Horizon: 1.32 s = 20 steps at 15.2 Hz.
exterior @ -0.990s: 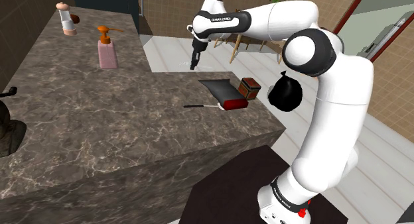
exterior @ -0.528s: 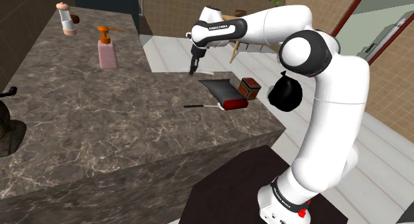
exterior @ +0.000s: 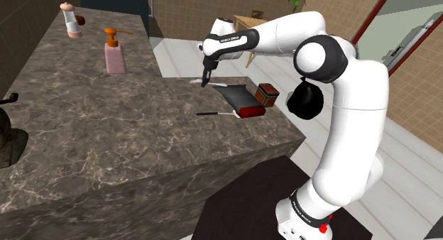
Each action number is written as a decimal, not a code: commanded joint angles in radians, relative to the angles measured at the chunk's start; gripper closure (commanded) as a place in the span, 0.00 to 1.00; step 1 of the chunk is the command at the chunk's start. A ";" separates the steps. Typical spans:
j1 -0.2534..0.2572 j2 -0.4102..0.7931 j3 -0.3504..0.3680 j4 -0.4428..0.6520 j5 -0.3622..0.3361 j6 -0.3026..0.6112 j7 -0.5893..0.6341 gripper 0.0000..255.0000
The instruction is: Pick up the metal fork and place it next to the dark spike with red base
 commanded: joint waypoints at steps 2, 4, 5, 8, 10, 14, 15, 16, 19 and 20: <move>0.000 0.016 -0.001 -0.018 -0.001 0.035 0.000 1.00; 0.001 0.030 -0.002 -0.026 -0.003 0.057 0.000 1.00; 0.001 0.030 -0.002 -0.026 -0.003 0.057 0.000 1.00; 0.001 0.030 -0.002 -0.026 -0.003 0.057 0.000 1.00; 0.001 0.030 -0.002 -0.026 -0.003 0.057 0.000 1.00; 0.001 0.030 -0.002 -0.025 -0.003 0.055 0.000 0.00; 0.001 0.030 -0.002 -0.025 -0.003 0.055 0.000 0.00; 0.001 0.030 -0.002 -0.025 -0.003 0.055 0.000 0.00; -0.004 -0.014 0.001 -0.027 0.001 0.013 -0.003 0.00; -0.006 -0.034 0.002 -0.025 0.004 -0.009 -0.004 0.00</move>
